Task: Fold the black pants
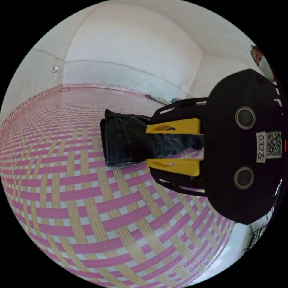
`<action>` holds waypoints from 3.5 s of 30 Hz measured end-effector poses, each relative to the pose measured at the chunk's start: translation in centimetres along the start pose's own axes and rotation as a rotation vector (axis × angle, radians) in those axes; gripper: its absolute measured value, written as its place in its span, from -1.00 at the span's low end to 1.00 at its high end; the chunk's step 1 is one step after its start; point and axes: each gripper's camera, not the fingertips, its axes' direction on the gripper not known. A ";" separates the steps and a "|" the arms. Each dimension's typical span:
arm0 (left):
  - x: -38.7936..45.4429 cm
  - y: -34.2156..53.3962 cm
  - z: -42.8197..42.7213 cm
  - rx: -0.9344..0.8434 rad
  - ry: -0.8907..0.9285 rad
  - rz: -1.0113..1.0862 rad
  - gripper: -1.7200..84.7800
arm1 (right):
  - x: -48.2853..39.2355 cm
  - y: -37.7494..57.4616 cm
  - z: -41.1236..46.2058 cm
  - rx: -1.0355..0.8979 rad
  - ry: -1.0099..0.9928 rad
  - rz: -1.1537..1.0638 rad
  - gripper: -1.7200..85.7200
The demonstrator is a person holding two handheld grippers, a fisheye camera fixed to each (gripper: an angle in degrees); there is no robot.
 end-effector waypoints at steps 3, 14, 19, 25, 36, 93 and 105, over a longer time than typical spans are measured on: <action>0.4 0.2 -0.3 0.024 0.018 -0.026 -0.83 | -0.8 -0.8 0.2 -0.032 0.056 0.005 -0.96; -0.6 -1.4 -3.5 -0.054 0.215 0.002 -0.97 | -16.5 -2.4 -1.1 -0.066 0.129 -0.356 -0.98; -1.3 -1.2 -4.3 -0.044 0.304 -0.002 -0.99 | -23.4 -2.2 -4.0 -0.019 0.016 -0.509 -0.98; -3.0 -1.1 -5.9 -0.028 0.259 -0.020 -0.99 | -14.7 -2.7 -3.9 -0.036 0.076 -0.314 -0.98; -1.9 -1.7 -7.4 -0.036 0.204 0.009 -0.99 | -8.1 -0.1 -3.8 -0.065 0.122 -0.219 -0.98; -1.2 9.3 -7.7 -0.351 0.337 0.305 -0.98 | -24.8 34.7 8.7 -0.664 0.064 -0.873 -0.71; 1.5 9.1 -3.8 -0.379 0.370 0.273 -0.98 | -29.7 35.5 3.6 -0.401 0.007 -0.847 -0.96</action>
